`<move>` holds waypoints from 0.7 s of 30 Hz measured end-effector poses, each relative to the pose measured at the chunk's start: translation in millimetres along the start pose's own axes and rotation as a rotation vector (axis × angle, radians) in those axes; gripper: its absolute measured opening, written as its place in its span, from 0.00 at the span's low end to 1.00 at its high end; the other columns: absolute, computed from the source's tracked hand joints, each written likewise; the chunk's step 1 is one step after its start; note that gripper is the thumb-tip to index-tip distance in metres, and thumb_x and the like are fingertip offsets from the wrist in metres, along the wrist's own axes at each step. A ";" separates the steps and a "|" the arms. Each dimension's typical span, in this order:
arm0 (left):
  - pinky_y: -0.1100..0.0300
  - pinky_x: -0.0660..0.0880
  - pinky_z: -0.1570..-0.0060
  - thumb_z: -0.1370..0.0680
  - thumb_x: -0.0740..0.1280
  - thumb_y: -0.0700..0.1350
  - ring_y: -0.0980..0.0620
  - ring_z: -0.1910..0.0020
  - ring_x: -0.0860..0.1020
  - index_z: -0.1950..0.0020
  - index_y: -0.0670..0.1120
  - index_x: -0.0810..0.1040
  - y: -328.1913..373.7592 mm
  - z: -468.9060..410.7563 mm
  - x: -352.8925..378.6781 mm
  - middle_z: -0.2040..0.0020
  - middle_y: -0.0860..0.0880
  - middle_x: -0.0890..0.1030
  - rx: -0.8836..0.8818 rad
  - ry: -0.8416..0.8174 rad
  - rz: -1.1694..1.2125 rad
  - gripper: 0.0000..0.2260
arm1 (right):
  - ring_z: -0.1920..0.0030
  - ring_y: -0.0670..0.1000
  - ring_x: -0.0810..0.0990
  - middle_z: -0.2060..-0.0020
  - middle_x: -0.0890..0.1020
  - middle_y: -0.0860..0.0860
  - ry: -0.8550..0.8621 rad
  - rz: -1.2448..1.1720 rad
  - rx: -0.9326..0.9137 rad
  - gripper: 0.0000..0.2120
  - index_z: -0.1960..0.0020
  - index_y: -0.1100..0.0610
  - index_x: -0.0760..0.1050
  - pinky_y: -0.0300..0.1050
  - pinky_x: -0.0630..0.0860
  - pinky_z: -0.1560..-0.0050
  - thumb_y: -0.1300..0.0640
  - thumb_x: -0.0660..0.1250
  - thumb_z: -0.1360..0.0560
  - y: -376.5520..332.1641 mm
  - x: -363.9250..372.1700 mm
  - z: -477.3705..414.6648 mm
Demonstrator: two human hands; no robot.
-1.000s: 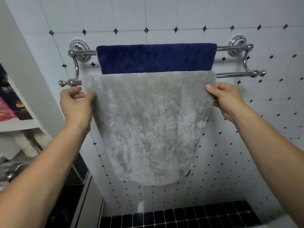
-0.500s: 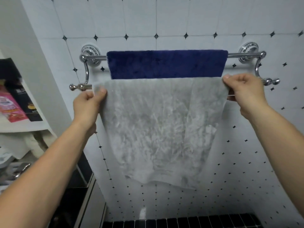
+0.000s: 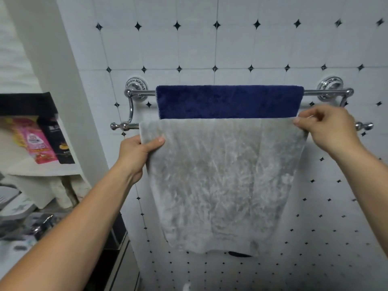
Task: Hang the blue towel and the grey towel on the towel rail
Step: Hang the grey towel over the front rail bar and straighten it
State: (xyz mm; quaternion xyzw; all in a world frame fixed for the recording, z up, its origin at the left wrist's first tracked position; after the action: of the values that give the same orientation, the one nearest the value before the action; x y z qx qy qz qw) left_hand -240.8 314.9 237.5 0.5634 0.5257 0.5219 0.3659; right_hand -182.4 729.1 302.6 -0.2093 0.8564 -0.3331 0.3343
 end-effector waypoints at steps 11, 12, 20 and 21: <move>0.63 0.79 0.64 0.33 0.77 0.36 0.52 0.63 0.85 0.58 0.43 0.84 -17.0 -0.1 -10.1 0.63 0.50 0.87 -0.012 -0.015 -0.151 0.07 | 0.70 0.42 0.73 0.68 0.76 0.44 0.032 -0.053 0.020 0.13 0.53 0.51 0.79 0.38 0.69 0.64 0.49 0.77 0.33 6.5 1.7 4.4; 0.63 0.80 0.63 0.32 0.77 0.37 0.52 0.62 0.85 0.57 0.44 0.84 -17.1 -0.4 -10.7 0.62 0.51 0.87 -0.006 -0.015 -0.164 0.07 | 0.69 0.42 0.73 0.68 0.76 0.44 0.045 -0.049 0.026 0.14 0.54 0.50 0.79 0.39 0.70 0.64 0.46 0.77 0.34 7.8 0.6 5.3; 0.61 0.79 0.66 0.27 0.73 0.42 0.54 0.64 0.84 0.57 0.47 0.84 -2.4 -0.6 -16.2 0.62 0.52 0.87 0.088 -0.023 -0.080 0.01 | 0.65 0.47 0.80 0.64 0.82 0.50 -0.096 -0.177 0.198 0.15 0.56 0.50 0.73 0.41 0.70 0.65 0.51 0.79 0.34 39.0 6.8 31.5; 0.62 0.79 0.67 0.26 0.73 0.42 0.55 0.64 0.84 0.58 0.47 0.84 0.2 -0.7 -16.8 0.62 0.53 0.87 0.098 -0.025 -0.078 0.01 | 0.66 0.47 0.79 0.65 0.82 0.49 -0.121 -0.183 0.208 0.14 0.55 0.52 0.75 0.40 0.70 0.64 0.53 0.78 0.33 42.6 8.0 34.2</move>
State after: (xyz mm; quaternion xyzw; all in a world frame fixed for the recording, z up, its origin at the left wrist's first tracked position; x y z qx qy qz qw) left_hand -239.8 298.4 234.5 0.5661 0.5676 0.4739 0.3645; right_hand -169.3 739.2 250.0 -0.2704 0.7729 -0.4358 0.3735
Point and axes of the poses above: each hand's wrist, its own z-axis away from the middle knuckle, its own x-axis out of the palm, y = z × x, the point moved 2 cm from there along -z, towards the middle knuckle
